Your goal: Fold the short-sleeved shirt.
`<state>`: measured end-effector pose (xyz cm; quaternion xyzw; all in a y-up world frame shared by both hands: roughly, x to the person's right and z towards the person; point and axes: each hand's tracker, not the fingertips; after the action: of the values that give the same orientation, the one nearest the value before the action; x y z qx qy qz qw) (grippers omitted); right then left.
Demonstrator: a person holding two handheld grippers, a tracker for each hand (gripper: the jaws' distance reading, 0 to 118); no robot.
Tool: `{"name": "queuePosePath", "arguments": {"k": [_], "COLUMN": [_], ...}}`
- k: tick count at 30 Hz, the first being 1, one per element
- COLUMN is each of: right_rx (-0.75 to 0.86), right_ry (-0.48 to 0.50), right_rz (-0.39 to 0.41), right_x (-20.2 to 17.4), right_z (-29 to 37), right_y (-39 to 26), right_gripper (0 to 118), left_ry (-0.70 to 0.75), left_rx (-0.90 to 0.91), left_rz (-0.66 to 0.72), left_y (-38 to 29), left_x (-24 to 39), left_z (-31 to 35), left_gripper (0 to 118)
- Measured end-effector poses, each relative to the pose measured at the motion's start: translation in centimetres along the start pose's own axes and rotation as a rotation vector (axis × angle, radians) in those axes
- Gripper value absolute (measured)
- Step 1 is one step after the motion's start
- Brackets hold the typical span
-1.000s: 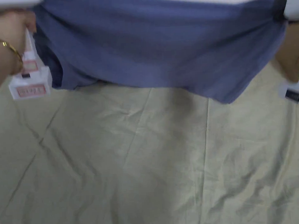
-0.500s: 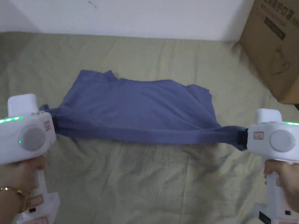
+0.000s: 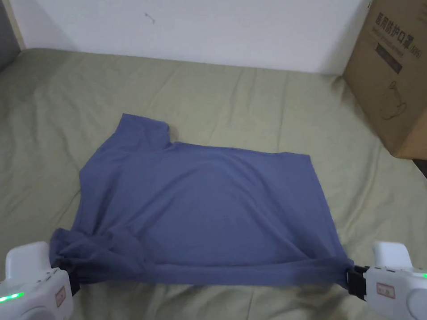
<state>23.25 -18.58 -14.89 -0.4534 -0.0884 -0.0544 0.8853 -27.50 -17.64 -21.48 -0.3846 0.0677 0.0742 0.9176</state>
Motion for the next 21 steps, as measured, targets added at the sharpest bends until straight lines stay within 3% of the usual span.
{"name": "queuePosePath", "arguments": {"k": [6,8,9,10,11,12,14,15,17,21], "right_rx": [-0.02,-0.016,-0.019,-0.02,-0.014,-0.011,0.002,0.002,0.047,0.203], "right_ry": [0.014,0.017,0.023,0.026,0.026,0.025,-0.003,-0.008,-0.019,-0.085], "right_rz": [-0.115,-0.13,-0.129,-0.13,-0.136,-0.141,-0.124,-0.09,-0.044,-0.048], "right_x": [0.7,0.8,0.8,0.8,0.7,0.6,0.3,0.3,0.2,-0.5], "right_z": [0.5,1.0,1.3,1.4,1.7,2.2,3.1,3.7,5.2,9.0], "right_y": [-3.1,-3.8,-3.9,-3.9,-3.9,-3.8,-3.5,-3.3,-3.0,-1.1], "right_gripper": [7,7,7,8,16,40,101,101,115,117], "left_ry": [-0.001,0.007,0.008,0.01,0.013,0.015,0.022,0.026,0.031,0.006], "left_rx": [-0.032,-0.051,-0.058,-0.074,-0.075,-0.074,-0.049,-0.013,0.016,0.161], "left_rz": [0.015,0.036,0.056,0.072,0.097,0.115,0.144,0.157,0.166,0.166], "left_y": [-2.2,-2.4,-2.2,-2.0,-2.0,-1.8,-1.3,-1.2,-0.4,2.0], "left_x": [-1.4,-1.3,-1.5,-1.6,-1.7,-2.0,-2.7,-3.0,-3.6,-3.5], "left_z": [1.3,1.7,1.8,1.9,2.3,2.5,3.1,3.8,4.7,7.4], "left_gripper": [6,13,29,54,82,106,108,108,108,108]}}
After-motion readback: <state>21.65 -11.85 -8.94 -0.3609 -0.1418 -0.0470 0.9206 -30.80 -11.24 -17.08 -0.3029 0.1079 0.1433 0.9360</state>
